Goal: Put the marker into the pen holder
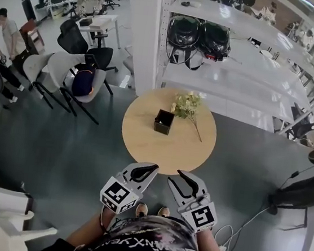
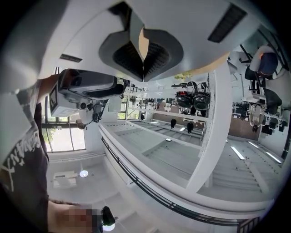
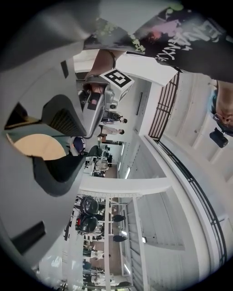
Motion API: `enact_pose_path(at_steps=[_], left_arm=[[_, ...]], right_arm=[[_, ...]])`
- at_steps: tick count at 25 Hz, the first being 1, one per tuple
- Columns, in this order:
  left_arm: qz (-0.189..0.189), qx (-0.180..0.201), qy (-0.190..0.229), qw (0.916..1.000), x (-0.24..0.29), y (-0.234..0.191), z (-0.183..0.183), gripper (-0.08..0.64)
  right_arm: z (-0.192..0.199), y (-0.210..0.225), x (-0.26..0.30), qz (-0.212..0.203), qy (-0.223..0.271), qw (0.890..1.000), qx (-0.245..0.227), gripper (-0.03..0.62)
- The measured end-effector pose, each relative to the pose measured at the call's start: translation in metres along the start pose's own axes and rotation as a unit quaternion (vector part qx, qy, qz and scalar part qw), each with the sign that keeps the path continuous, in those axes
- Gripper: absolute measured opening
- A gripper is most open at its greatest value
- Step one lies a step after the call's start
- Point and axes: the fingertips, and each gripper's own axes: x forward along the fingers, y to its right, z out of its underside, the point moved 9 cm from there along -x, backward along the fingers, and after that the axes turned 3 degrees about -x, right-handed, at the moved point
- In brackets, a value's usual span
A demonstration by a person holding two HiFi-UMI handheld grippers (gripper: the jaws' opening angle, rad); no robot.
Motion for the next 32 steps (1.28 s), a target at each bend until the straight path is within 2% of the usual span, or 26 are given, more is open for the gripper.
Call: enact_pose_path(at_steps=[15,32], left_arm=[[-0.012,0.011,-0.004,0.9999,0.022,-0.007,-0.014,0.021],[-0.022,0.012,-0.004,0.9997,0.014,-0.013,-0.017,0.021]], right_arm=[[-0.001,0.021,0.001,-0.008,0.008,1.0,-0.02,0.002],[-0.009,0.021,0.009,-0.026,0.014,0.999,-0.017,0.0]])
